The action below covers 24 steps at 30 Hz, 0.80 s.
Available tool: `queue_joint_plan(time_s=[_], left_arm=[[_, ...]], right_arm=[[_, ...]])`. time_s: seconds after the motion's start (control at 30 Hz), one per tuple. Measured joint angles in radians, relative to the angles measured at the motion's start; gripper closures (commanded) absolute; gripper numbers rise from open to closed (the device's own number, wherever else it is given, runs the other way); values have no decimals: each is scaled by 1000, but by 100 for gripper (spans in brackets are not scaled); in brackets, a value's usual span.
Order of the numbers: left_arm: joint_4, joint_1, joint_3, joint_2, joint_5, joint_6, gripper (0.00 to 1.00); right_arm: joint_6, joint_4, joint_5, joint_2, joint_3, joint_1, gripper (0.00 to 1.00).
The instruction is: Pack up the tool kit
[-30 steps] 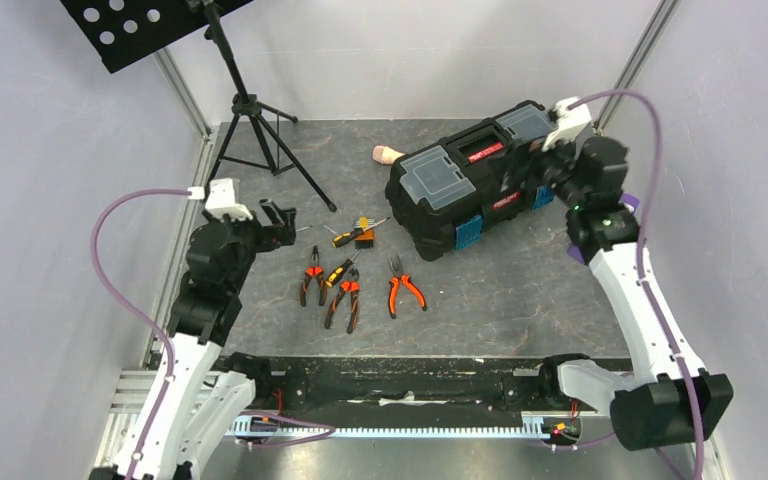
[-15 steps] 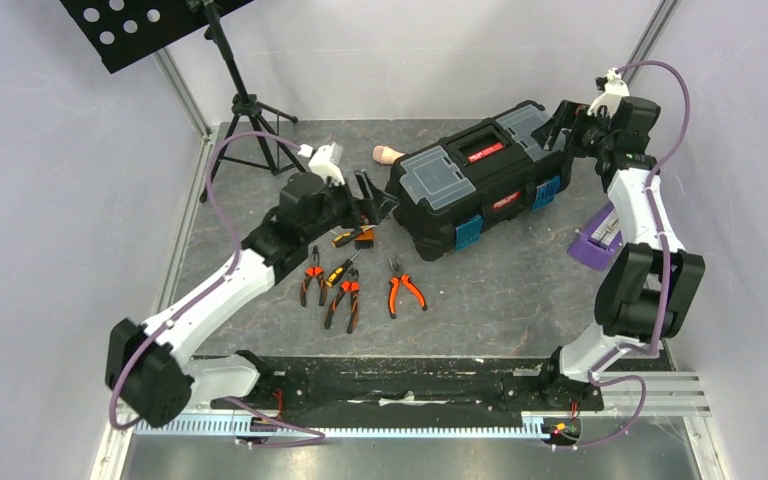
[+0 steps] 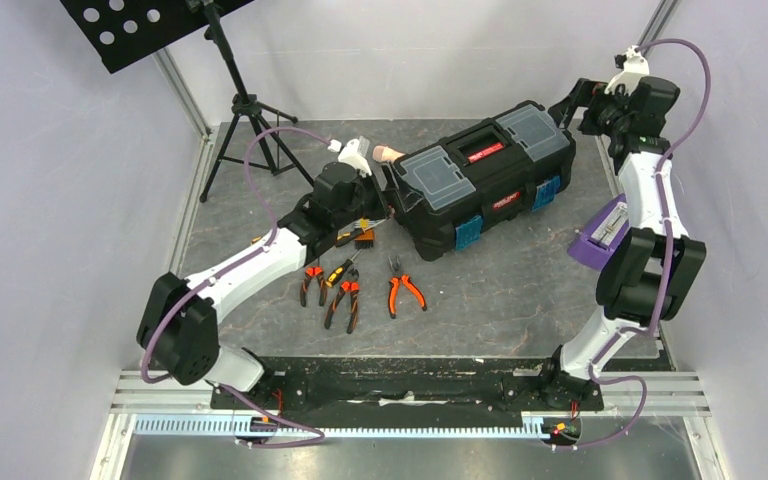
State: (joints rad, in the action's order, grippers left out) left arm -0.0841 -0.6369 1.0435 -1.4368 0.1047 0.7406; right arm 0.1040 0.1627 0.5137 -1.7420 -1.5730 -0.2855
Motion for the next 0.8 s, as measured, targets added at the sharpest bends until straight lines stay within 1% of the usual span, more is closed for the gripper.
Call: queue_joint_plan(time_s=[0.07,0.2,0.3,0.4,0.5,0.6,0.7,0.8], left_arm=[[-9,0,16,-23,-1,7,9],[-18,0,60,-84,-10,10,9],[-14,0,104,-140,-19,10,9],[-6,1,149,-190,-20,8,11],[40,9,191,-219,-15,-2,13],[101,27,241,-242,4,-32,13],[179,52,320,-284,19,-87,13],[245,76,409,-338,30,-145,13]], right_arm=[[9,-23,14,-43,-38,-1,2],[27,-25,38,-115,-44,7,2],[32,-15,49,-141,-8,21,2],[34,-61,50,-126,41,20,2],[35,-127,30,-68,137,19,2],[46,-163,-14,37,267,18,2],[63,-173,-66,176,412,17,2],[89,-182,-121,347,577,26,2]])
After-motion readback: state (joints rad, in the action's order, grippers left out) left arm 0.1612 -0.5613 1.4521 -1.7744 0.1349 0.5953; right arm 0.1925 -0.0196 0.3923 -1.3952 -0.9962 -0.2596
